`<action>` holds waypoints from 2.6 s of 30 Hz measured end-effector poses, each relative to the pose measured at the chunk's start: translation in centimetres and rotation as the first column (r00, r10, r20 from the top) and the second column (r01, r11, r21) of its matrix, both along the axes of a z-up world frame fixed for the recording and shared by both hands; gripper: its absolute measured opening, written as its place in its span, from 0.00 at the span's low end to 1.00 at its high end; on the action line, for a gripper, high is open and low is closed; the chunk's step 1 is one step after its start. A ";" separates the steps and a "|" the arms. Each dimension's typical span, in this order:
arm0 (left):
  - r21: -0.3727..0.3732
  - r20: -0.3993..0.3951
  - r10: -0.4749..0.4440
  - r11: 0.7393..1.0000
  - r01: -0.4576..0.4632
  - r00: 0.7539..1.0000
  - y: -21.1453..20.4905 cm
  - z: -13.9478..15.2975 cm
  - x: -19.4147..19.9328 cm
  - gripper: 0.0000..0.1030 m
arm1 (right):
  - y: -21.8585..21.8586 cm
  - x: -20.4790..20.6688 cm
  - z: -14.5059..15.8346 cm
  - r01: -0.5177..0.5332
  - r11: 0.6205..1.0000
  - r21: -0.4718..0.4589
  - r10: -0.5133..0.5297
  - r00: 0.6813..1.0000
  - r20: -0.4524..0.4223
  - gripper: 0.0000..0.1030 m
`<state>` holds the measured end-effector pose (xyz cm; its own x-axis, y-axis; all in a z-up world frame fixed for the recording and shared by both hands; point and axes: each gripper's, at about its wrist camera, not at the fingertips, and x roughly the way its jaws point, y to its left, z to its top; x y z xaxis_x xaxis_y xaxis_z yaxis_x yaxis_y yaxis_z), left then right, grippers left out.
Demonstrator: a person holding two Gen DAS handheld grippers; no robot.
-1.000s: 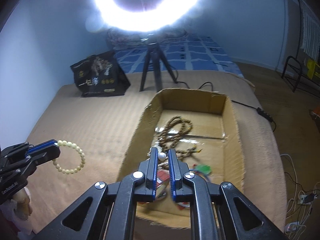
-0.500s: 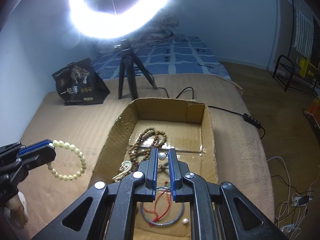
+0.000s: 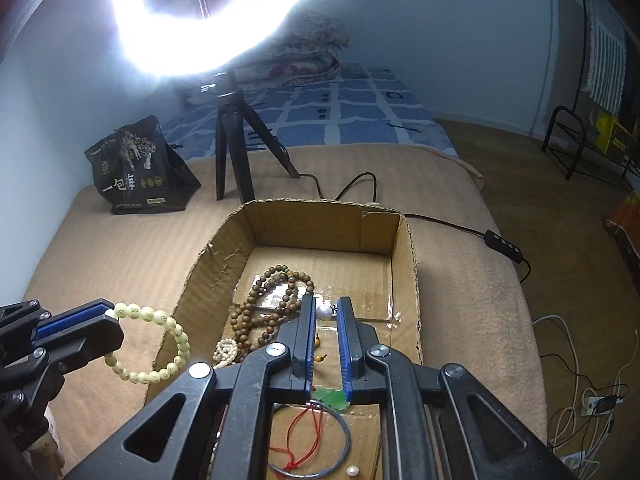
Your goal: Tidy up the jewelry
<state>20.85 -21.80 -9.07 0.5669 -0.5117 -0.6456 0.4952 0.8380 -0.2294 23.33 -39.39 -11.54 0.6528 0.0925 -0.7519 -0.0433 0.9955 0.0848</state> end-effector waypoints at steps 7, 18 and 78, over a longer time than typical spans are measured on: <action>0.004 -0.008 0.000 1.000 0.000 1.000 -0.3 -0.5 0.4 0.05 | -0.4 0.6 -0.4 0.010 1.000 0.006 -0.010 1.000 -0.005 0.08; 0.020 -0.006 -0.008 1.000 0.008 1.000 -1.0 -0.7 0.4 0.05 | -0.7 0.7 -0.6 0.014 1.000 0.006 -0.014 1.000 -0.009 0.09; 0.059 0.110 0.078 0.995 -0.085 0.991 4.8 6.5 -5.9 0.74 | 2.0 -7.5 8.1 0.122 0.990 -0.068 -0.113 0.987 0.118 1.00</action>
<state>14.98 -17.03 -2.58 0.6729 -0.4214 -0.6080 0.4439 0.8875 -0.1237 15.85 -37.36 -3.46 0.7371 -0.0440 -0.6743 0.0694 0.9975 0.0107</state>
